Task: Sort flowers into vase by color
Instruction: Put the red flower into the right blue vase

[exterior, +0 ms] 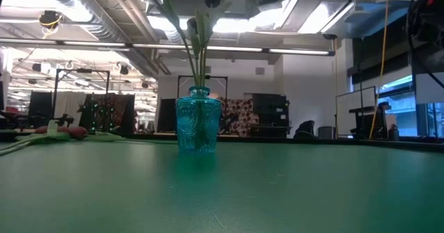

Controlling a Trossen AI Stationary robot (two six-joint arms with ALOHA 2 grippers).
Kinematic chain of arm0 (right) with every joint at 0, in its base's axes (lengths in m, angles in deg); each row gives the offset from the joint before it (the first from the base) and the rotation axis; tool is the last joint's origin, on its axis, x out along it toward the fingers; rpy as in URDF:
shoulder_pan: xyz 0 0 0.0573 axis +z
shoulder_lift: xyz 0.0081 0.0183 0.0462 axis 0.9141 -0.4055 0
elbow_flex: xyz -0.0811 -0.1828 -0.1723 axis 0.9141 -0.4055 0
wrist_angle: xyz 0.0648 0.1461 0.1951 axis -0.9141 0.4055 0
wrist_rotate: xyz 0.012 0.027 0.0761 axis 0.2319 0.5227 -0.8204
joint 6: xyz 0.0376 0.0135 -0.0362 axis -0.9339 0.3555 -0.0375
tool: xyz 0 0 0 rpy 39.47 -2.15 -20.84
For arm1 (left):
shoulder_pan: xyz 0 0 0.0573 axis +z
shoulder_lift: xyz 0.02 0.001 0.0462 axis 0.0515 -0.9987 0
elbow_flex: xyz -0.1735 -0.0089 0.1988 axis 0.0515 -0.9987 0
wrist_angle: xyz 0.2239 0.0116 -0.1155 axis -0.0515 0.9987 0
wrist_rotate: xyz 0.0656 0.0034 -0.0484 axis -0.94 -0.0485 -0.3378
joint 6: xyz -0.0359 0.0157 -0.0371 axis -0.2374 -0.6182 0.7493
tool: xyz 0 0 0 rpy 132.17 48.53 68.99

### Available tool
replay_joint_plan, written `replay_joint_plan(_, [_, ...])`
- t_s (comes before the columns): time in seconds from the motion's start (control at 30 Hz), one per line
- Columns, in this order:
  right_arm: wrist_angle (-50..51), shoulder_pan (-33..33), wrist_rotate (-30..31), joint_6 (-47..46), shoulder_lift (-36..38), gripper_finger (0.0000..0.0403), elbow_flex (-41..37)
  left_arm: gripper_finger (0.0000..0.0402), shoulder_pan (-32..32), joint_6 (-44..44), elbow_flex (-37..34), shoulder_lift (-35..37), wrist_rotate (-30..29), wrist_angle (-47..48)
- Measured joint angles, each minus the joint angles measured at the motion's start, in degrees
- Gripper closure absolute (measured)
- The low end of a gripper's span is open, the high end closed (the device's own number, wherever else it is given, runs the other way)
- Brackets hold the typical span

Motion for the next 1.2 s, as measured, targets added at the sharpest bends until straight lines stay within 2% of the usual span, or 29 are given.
replay_joint_plan(0.23, [2.4, 0.0, -12.21, -10.3, -0.56, 0.0187, 0.0, 0.0305, -1.92, 0.11, 0.0, 0.02, -0.02, 1.05])
replay_joint_plan(0.67, [2.41, 0.0, -25.65, -27.78, 1.15, 0.0187, 0.04, 0.0305, -2.0, 0.26, 0.0, 0.02, -1.48, 1.74])
replay_joint_plan(0.77, [2.55, 0.01, -25.08, -28.48, 1.1, 0.0187, 0.04, 0.0305, -2.02, 0.04, 0.0, 0.04, -1.53, 1.74])
replay_joint_plan(1.03, [4.51, 0.0, -17.56, -25.95, 1.0, 0.0187, 0.04, 0.0305, -2.57, -0.04, 0.0, 0.04, -1.68, 1.74])
replay_joint_plan(1.2, [5.61, 0.0, -16.52, -25.45, 1.02, 0.0187, 0.04, 0.0305, -3.12, -0.11, 0.0, 0.04, -1.57, 1.74])
